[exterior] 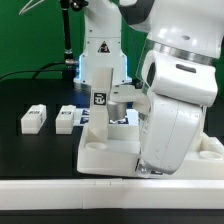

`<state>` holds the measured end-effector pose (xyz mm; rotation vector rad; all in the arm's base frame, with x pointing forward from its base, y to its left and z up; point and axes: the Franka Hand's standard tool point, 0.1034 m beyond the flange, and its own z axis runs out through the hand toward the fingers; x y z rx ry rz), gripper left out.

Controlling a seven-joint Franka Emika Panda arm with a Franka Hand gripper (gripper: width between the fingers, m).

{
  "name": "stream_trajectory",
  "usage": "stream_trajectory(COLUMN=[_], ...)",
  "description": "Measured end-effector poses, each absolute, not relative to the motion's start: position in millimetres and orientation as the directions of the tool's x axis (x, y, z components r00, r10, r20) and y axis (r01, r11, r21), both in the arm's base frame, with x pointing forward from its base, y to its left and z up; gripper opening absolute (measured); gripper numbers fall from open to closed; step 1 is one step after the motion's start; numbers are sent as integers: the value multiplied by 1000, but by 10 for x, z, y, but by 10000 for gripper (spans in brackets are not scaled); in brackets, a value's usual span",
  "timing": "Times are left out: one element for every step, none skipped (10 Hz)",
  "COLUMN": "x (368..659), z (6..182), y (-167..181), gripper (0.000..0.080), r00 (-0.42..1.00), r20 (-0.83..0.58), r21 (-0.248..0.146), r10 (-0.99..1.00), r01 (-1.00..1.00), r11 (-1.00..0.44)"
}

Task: Assemble desk

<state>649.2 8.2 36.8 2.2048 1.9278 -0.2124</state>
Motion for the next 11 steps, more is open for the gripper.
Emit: stream_trajectory(x=[6494,6493,6492,6500,6514,6559,6561,6562,6564,6589,6588], z=[403,401,393,371,299,302,303,308,320,311,307], y=[34,4,-36,-62,-57,-9,5,14,60,80,86], gripper=[61,61,61,61,61,61,61,61,61,61,61], r00=[147,150,152,154,153,146,141,140,135,132,131], r20=[-237,-237,-237,-238,-241,-245,-247,-248,-250,-255,-257], r21=[64,63,62,61,58,67,68,67,62,52,47], r10=[960,960,960,959,958,958,959,958,959,958,958], r01=[989,988,988,988,988,989,989,990,990,991,991], r11=[-136,-139,-141,-144,-143,-134,-129,-127,-124,-123,-123])
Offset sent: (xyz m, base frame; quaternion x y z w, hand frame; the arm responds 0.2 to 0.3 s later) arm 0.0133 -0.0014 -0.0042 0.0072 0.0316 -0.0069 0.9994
